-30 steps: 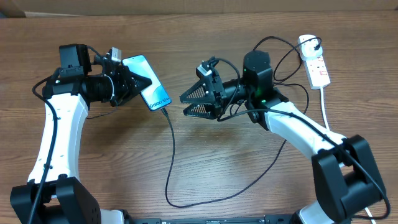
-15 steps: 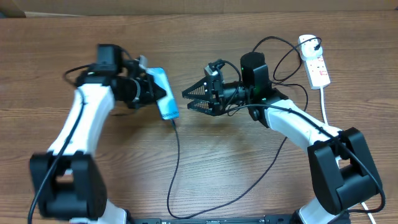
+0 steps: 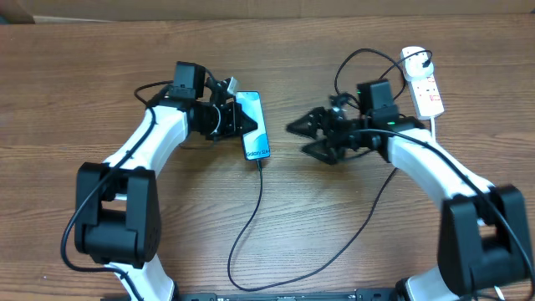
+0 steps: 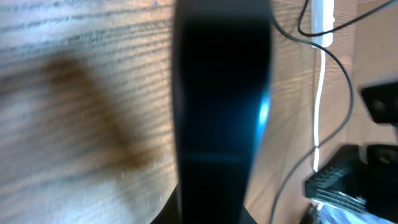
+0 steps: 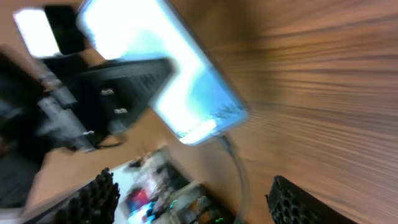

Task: Plug charger to phone and switch on socket
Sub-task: 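Lower the phone with the left gripper and move right gripper toward power strip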

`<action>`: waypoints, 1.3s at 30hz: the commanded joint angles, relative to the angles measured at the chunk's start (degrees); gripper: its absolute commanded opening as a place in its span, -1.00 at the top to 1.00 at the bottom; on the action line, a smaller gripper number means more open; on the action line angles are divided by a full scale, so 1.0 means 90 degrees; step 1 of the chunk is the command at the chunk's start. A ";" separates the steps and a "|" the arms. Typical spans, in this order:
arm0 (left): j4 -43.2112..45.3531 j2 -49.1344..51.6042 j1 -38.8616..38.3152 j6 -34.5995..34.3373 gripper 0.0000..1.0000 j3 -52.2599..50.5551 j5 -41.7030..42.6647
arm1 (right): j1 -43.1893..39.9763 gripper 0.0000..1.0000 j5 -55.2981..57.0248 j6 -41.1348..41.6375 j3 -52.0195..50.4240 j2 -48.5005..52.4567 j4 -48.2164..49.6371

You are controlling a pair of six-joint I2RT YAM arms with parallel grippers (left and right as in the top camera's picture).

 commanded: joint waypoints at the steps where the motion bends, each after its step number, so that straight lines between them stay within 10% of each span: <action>1: 0.0420 0.0197 -0.0170 -0.0699 0.91 0.0049 -0.0182 | -0.0046 -0.55 0.1659 -0.0891 0.0308 -0.0619 -0.0702; 12: 0.2297 0.0877 -0.0413 -0.2480 0.91 0.0049 -0.0109 | -0.0039 -0.65 0.2244 -0.1056 0.0321 -0.1001 -0.2006; 39: 0.2545 0.1409 -0.0678 -0.2531 0.71 0.0049 -0.0498 | -0.0039 -0.68 0.2081 -0.1059 0.0321 -0.1001 -0.2110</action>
